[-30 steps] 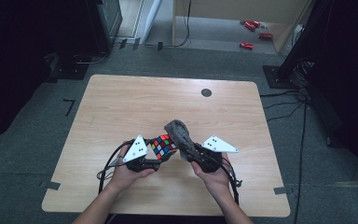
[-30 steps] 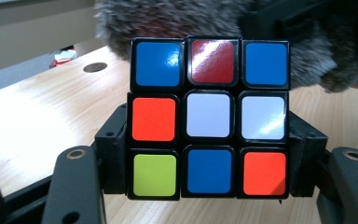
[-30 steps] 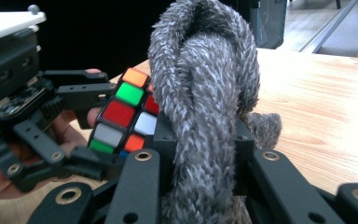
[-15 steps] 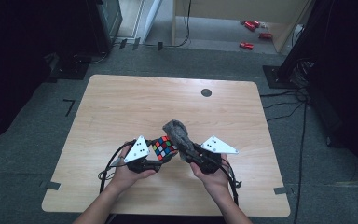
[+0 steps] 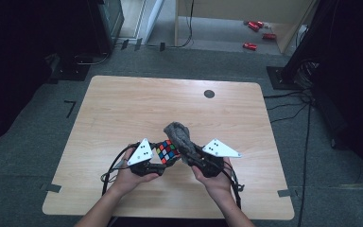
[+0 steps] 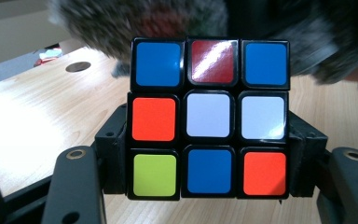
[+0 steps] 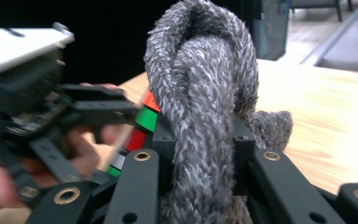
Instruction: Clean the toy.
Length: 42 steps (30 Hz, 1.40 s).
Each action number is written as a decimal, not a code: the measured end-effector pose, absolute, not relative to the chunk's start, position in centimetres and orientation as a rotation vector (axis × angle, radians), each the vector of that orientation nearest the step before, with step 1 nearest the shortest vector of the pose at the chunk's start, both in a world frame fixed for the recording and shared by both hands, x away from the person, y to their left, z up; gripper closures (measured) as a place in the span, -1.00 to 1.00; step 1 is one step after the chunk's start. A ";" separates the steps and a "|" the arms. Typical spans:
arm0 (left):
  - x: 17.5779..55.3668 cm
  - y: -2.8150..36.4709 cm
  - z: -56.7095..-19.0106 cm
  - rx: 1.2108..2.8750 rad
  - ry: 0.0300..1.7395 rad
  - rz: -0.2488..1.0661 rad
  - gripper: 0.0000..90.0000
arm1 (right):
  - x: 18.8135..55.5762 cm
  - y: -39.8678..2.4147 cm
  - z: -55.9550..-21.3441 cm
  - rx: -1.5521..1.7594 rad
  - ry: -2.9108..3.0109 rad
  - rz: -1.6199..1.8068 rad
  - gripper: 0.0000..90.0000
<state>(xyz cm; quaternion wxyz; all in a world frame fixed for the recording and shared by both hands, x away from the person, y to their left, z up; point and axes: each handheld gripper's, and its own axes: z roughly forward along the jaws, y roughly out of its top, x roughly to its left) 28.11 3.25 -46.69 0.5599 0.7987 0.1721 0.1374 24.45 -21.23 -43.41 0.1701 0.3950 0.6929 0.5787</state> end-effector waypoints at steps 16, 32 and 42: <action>28.2 3.4 -46.8 1.880 0.413 0.322 -0.23 | 23.9 -20.6 -43.0 1.055 1.977 1.661 0.61; 28.0 3.1 -46.7 1.897 0.417 0.358 -0.23 | 24.0 -20.6 -43.1 1.080 1.971 1.689 0.61; 28.4 3.2 -46.9 1.911 0.444 0.345 -0.23 | 23.9 -20.5 -43.2 1.075 1.989 1.713 0.61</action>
